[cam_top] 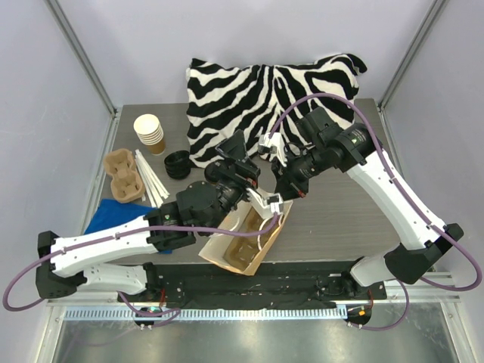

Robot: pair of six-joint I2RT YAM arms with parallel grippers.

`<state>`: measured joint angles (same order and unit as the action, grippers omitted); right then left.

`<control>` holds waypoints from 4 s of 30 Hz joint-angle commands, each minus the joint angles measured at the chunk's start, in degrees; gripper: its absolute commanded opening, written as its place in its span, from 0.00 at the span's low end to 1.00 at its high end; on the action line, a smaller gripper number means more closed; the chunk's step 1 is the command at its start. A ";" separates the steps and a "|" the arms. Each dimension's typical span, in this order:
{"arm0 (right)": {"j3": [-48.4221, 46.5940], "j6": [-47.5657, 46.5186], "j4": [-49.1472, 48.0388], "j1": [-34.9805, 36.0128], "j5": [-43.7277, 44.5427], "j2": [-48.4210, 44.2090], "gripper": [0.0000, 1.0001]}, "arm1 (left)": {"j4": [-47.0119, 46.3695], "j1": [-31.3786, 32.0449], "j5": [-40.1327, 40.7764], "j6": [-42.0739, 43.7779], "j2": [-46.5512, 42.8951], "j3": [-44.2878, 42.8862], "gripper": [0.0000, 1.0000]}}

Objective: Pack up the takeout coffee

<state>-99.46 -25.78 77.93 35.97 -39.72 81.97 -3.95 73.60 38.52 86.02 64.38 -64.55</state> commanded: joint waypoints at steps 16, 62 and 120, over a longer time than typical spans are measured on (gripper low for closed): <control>1.89 -0.93 -4.45 0.42 1.75 -10.51 0.01 | 40.76 -17.44 -8.19 -54.89 1.89 -31.16 0.93; 15.26 19.80 -9.37 -20.75 14.85 -16.58 0.01 | 45.10 -50.31 -47.14 -95.85 20.17 -14.82 1.00; 21.76 17.96 -11.93 -27.09 11.95 -16.94 0.01 | 67.93 -43.63 -36.76 -83.82 46.54 -41.00 0.93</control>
<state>-77.89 -7.03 67.24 9.13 -27.86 64.71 62.72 30.35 2.92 0.82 109.91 -102.89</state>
